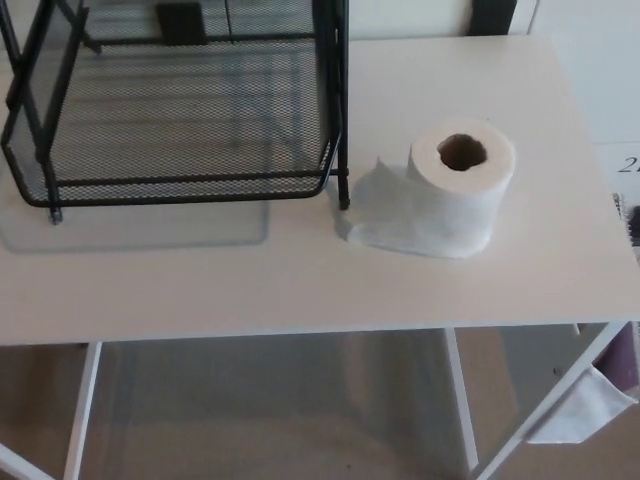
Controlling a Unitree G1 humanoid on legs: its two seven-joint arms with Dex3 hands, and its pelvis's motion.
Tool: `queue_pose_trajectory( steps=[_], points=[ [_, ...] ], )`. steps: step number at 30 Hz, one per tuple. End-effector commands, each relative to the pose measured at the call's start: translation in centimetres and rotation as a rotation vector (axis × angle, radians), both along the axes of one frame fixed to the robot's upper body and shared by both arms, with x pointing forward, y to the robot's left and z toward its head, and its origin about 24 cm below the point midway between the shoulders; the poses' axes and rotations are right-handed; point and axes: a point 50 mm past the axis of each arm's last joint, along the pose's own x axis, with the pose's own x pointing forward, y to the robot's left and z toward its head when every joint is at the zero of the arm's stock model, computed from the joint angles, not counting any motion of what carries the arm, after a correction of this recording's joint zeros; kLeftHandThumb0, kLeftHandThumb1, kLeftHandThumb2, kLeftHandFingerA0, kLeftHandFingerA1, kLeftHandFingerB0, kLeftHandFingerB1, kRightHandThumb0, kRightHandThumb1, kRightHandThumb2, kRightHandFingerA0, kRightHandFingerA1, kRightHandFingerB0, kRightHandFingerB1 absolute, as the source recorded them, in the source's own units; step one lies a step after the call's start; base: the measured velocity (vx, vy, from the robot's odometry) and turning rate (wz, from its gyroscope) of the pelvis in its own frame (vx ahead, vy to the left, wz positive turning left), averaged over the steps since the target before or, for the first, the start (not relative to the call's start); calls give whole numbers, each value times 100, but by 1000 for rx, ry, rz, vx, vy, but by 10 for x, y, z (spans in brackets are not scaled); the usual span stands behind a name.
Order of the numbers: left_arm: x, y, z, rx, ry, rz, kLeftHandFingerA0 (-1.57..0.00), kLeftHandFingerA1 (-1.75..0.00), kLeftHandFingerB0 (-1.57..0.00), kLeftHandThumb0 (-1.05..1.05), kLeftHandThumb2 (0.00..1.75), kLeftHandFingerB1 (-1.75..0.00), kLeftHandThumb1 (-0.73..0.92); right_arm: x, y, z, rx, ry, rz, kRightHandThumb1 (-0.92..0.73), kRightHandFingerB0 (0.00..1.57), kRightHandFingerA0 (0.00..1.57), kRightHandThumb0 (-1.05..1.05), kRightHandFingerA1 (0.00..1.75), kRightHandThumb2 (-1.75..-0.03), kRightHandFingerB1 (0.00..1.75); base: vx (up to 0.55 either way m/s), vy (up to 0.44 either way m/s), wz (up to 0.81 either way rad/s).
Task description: The robot walks towards a desk on which a file tray is kept in the middle and a toilet paper roll is kept on its right. The robot uses its right hand to hook on finger in the gap of the roll and grabs it, lifts it and places it on the tray.
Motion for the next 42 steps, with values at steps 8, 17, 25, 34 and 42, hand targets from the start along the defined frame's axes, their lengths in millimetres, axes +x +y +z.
queue_pose_trajectory(
  steps=[8,17,25,34,42],
  points=[
    [9,6,11,35,-33,-15,-4,-85,0,-105,132,-70,50,34,54,60,-139,-25,339,-40,5,31,-55,58,-74,38,0,0,0],
    [26,9,21,52,-91,4,-9,-89,0,-105,133,-71,52,48,110,77,-241,13,545,-56,11,33,-55,45,-60,21,0,0,0],
    [21,5,14,47,-70,-10,-17,-92,-1,-105,131,-73,53,61,146,78,-394,197,737,-58,11,28,-55,44,-59,24,0,0,0],
    [21,4,13,49,-57,-26,-15,-90,-1,-105,132,-72,53,79,178,72,-537,222,790,-45,7,22,-58,51,-76,38,0,0,0],
    [17,4,11,54,-34,-35,-14,-116,0,-105,92,-88,85,86,188,73,-570,206,816,-46,6,22,-59,52,-78,40,0,0,0]
  ],
)
